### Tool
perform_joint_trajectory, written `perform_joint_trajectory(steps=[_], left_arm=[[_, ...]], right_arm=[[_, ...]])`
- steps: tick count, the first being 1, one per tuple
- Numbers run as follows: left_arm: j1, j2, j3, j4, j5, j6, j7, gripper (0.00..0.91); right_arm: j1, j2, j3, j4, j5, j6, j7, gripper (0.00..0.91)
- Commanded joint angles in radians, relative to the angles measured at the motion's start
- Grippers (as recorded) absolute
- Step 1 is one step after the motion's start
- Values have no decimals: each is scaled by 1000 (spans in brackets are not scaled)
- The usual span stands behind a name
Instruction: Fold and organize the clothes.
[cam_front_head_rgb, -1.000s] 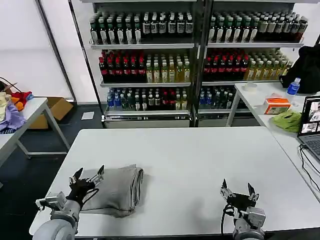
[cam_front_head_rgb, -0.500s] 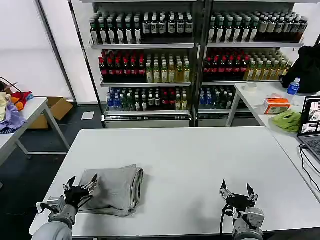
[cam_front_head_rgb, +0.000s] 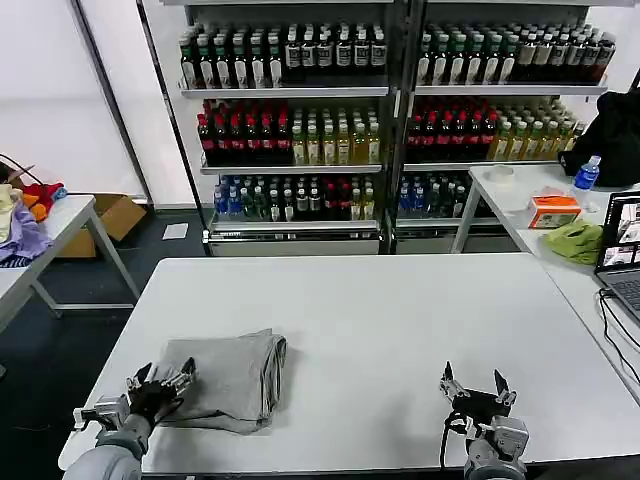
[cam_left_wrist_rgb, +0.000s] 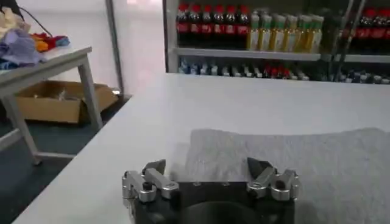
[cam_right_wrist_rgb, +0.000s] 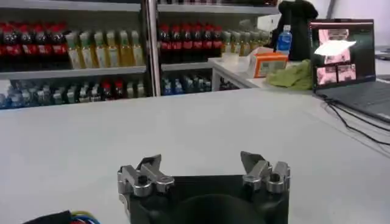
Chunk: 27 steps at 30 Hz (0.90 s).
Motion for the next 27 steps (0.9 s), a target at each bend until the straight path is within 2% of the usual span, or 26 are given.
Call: perform_joint_trajectory(steps=[1,13,19,22,27], left_arm=[[7,-3,1,18,-16,13,9,20],[28,-4,-7,15,-49,16,19,10],[26,5,-51,10,-37,-11,16,10],[18,58,-139,-9,-36,-9,39,10],[11,259,-335,-17,-6,5,113,10]], right_arm=[[0,-1,0,7,0,-1,0,907],[4,-5,3,2,5,1,1,907],[13,-11,4,-7,11,-1,2,907],[17,-18,3,-8,18,-2,2,907],[52,-29,13,-5,45,-18,5,907]])
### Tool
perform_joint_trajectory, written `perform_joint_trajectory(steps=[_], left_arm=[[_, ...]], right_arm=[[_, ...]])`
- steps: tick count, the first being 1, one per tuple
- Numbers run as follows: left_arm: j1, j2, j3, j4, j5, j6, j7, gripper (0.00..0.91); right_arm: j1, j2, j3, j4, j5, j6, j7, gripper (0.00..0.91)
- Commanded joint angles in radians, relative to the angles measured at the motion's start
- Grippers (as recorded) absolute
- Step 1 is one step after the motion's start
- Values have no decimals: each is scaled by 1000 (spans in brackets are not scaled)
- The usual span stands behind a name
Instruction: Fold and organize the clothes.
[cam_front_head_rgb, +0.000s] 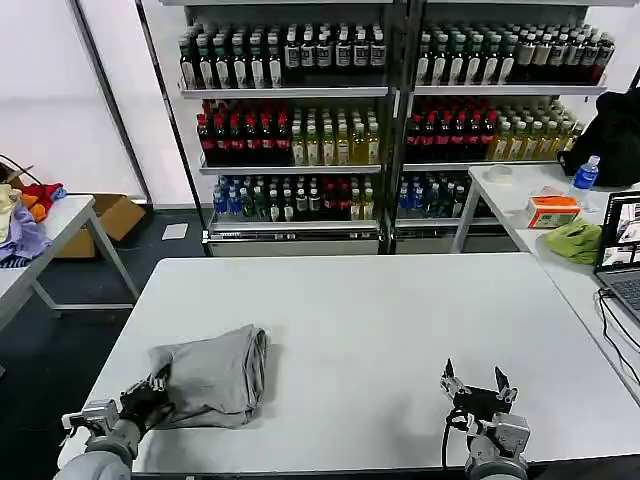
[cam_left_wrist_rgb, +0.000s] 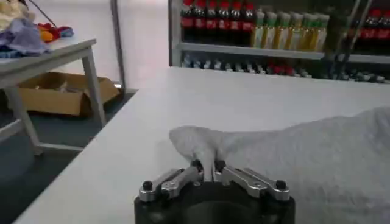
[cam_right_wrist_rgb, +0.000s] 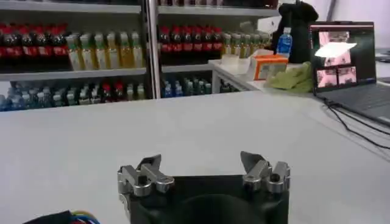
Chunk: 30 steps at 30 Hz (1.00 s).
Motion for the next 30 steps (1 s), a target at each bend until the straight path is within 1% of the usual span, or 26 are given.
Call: perform_joint_trajectory(steps=[1,2,5,6,8,10,11,12,15,16,18,19,20,21,25,27,30], left_arm=[[-7,273,-283,-13,32,1,89,10],[-5,312,-329,-3,40,0,104,10],[-3,392,-383,14,42,1,117,10],[-3,407,-386,10,44,2,116,10],[2,400,-372,-13,50,5,115,10],[8,366,-343,-43,60,6,114,10],[16,337,-296,-73,76,6,113,10],[23,316,-283,-97,77,6,108,10],[47,230,-150,-169,82,15,82,10],[47,215,-122,-178,83,16,79,10],[42,161,-34,-238,81,28,55,10],[40,140,29,-267,75,34,37,10],[38,121,64,-284,57,43,7,10],[30,104,139,-326,38,50,-43,10],[-7,-14,384,-426,28,91,-165,10],[-32,-62,507,-416,64,98,-184,10],[-105,-114,605,-299,165,94,-164,10]], right_arm=[[39,-8,8,-1,28,-14,5,907],[44,-9,7,-4,31,-16,6,907],[50,-5,4,-12,34,-15,7,907],[50,-3,2,-15,34,-13,7,907],[49,2,0,-21,33,-11,8,907],[46,7,-2,-21,31,-10,8,907],[45,9,-1,-18,30,-10,8,907],[42,11,2,-15,30,-11,8,907],[30,15,10,-8,26,-10,10,907],[24,16,13,-7,23,-9,9,907],[11,19,19,-8,13,-5,9,907],[5,21,23,-9,9,-3,9,907],[1,23,26,-11,5,-2,8,907],[-2,27,29,-11,2,-2,8,907],[-13,47,43,-2,-14,-5,10,907],[-22,58,44,4,-27,-5,11,907],[-37,75,41,12,-51,-2,10,907]])
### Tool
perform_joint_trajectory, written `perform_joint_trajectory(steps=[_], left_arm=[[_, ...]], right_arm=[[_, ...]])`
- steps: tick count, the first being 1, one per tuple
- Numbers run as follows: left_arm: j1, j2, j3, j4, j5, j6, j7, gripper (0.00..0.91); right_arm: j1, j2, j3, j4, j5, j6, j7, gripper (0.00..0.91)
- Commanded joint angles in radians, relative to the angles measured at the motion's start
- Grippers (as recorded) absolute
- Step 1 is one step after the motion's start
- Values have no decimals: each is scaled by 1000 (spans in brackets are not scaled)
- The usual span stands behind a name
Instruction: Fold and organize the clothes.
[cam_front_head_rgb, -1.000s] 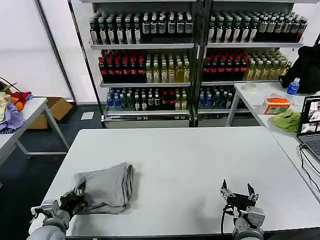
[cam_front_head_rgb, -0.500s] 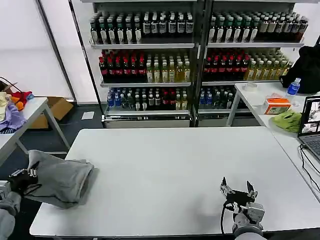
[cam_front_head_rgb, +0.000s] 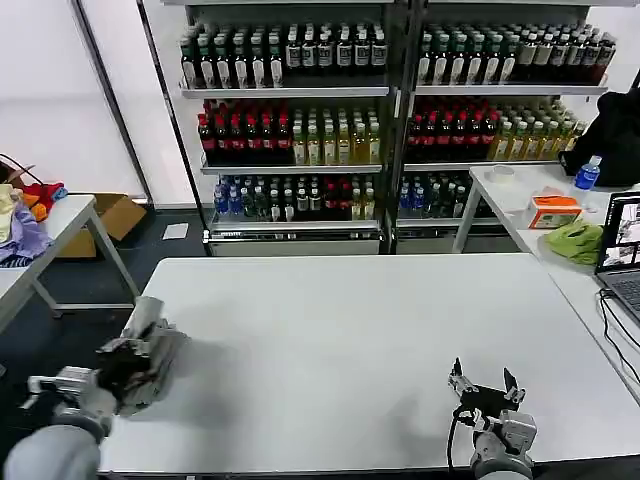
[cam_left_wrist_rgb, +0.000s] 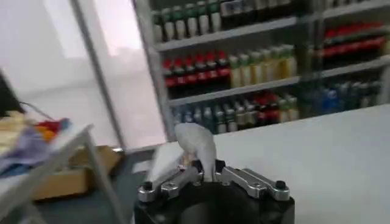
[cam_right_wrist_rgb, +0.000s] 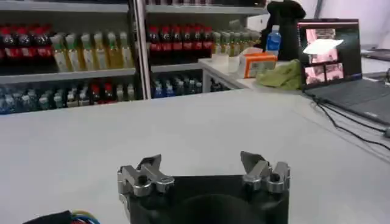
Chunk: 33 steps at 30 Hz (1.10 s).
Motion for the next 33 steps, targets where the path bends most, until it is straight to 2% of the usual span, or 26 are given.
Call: perform_joint_trajectory(steps=[1,4,7,16,17,18,19,21,27,29,33], left_arm=[[-140,-251,567,-18,111,43,-140,10],[-216,-291,596,115,67,63,-158,10],[-248,-306,604,166,72,62,-155,10],[-293,-287,561,189,26,58,-153,30],[-296,-287,557,186,10,49,-152,60],[-299,-286,554,182,-9,42,-147,403],[-301,-288,549,180,-27,1,-130,907],[-304,-290,549,181,-70,-65,-127,907],[-304,-284,513,158,-200,-88,-137,907],[-299,-278,493,141,-222,-87,-142,907],[-272,-264,434,101,-236,-87,-147,907]], right_arm=[[-36,43,10,18,-51,4,1,907],[-43,59,13,12,-60,6,0,907],[-47,70,8,4,-75,10,0,907],[-19,81,-12,-11,-91,-5,-2,907],[-19,81,-12,-11,-91,-5,-2,907],[-10,81,-18,-17,-92,-10,-3,907],[-6,81,-20,-19,-92,-13,-3,907],[5,79,-25,-25,-91,-24,-6,907],[39,62,-48,-44,-76,-53,-21,907],[55,58,-54,-47,-47,-56,-27,907],[98,54,-77,-71,68,-65,-24,907]])
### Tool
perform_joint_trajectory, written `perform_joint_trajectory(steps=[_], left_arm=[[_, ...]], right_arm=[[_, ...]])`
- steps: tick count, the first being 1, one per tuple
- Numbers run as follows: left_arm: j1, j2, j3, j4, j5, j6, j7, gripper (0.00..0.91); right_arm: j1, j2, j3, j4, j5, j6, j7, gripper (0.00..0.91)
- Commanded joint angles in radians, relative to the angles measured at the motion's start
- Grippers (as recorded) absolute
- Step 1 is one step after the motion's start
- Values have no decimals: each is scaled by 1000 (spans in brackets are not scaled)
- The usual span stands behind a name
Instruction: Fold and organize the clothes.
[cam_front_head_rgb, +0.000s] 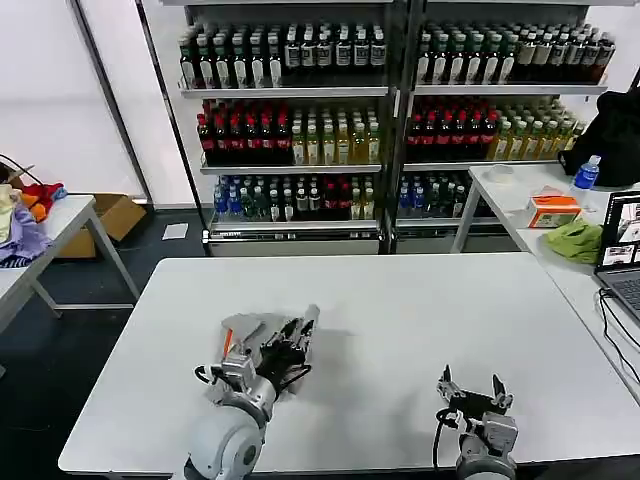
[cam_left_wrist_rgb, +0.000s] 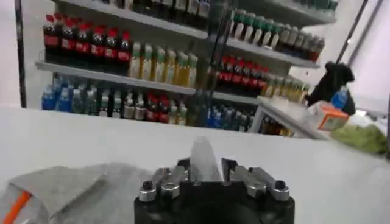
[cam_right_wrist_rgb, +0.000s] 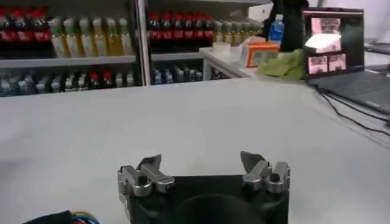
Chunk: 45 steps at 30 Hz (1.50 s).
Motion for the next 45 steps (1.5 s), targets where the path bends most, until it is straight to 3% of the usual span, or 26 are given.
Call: perform_joint_trajectory(steps=[1,5,7,11,16,25,37,45], left_arm=[[11,5,-74,-49,-137,-54,-8,907],[26,23,-143,-65,-117,-58,-29,907],[26,39,-186,-66,-97,-56,-43,907],[39,76,-250,-80,-69,-34,-65,907],[67,89,-302,-103,-68,-31,-84,907],[89,97,-339,-109,-61,-28,-100,907],[103,99,-343,-92,-63,-21,-106,907],[107,86,-344,-86,-64,-14,-109,907]], right_arm=[[75,-3,-37,-34,151,-22,-7,907],[128,-9,-74,-42,293,-26,2,907],[182,-12,-102,-36,423,-47,23,907],[280,-18,-168,-41,537,-73,44,907],[368,-9,-251,-98,536,-74,93,907],[438,8,-362,-202,545,-76,130,907],[517,-9,-435,-318,553,-76,117,907],[548,22,-446,-361,555,-76,128,806]])
